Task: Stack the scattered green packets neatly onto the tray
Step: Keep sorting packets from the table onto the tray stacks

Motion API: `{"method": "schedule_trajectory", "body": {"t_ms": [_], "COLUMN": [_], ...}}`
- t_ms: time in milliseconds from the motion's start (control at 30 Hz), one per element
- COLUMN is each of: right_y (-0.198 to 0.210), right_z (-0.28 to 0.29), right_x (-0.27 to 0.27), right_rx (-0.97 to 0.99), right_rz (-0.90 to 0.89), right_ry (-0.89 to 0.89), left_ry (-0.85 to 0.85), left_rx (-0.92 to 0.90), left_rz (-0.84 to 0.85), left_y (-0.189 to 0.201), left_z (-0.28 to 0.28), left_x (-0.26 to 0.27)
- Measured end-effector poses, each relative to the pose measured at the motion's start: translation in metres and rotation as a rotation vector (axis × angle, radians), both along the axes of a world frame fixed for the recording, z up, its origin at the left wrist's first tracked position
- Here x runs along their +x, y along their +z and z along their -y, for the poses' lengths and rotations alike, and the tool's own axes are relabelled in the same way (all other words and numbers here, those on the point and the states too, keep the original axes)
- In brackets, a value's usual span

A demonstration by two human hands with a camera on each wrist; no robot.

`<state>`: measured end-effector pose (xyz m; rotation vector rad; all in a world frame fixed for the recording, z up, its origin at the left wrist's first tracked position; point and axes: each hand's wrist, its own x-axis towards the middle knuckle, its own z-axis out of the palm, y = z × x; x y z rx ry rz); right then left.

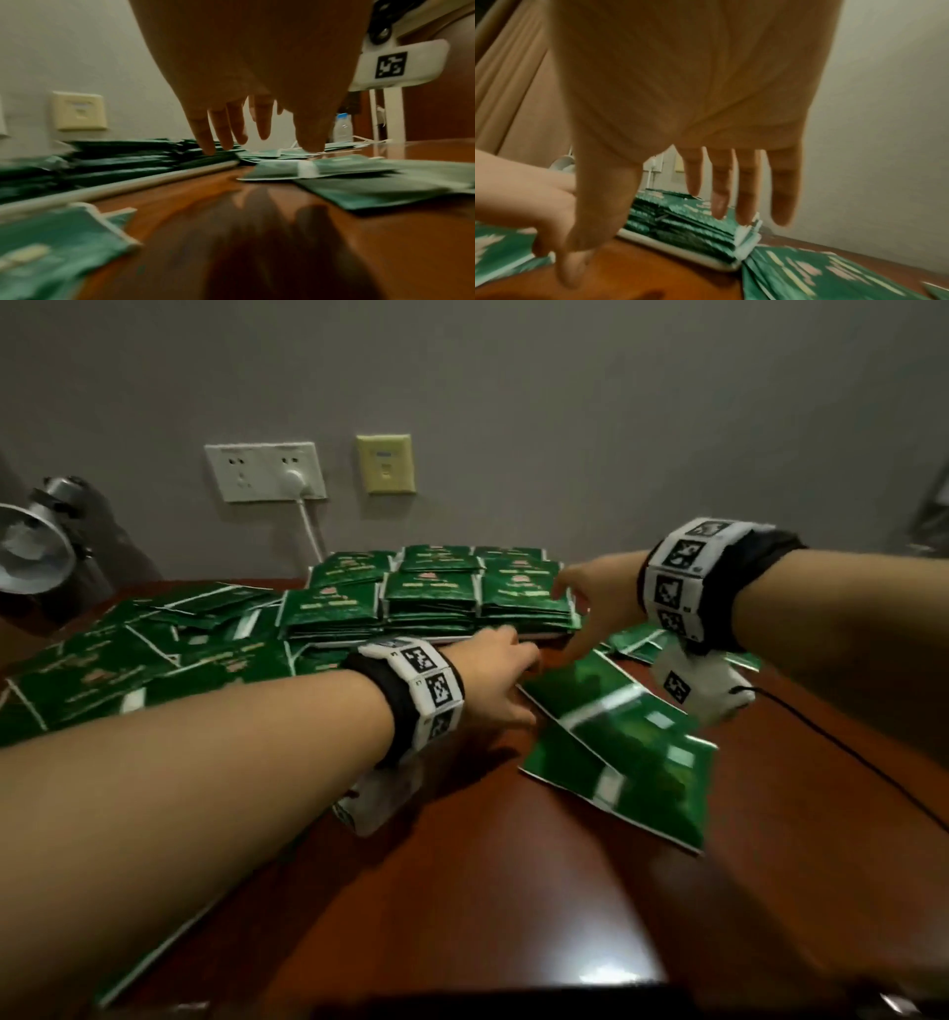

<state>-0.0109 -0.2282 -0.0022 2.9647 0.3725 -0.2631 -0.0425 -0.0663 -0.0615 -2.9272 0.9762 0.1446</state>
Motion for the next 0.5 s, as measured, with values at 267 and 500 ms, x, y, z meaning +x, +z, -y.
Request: {"method": "schedule_trajectory", "body": {"t_ms": [267,500], "right_y": [-0.076,-0.093], "right_z": [0.062,0.062], "right_x": [-0.08,-0.08], "right_rx": [-0.067,-0.074], "right_rz": [-0.142,-0.025], "right_ry": [-0.086,-0.068], "left_ry": [0.012,0.106], "left_rx": [0.016,-0.011], "left_rz": [-0.111,-0.161], "left_y": [-0.042,-0.04], "left_z": [0.062,0.061], "left_x": [-0.062,-0.067]}}
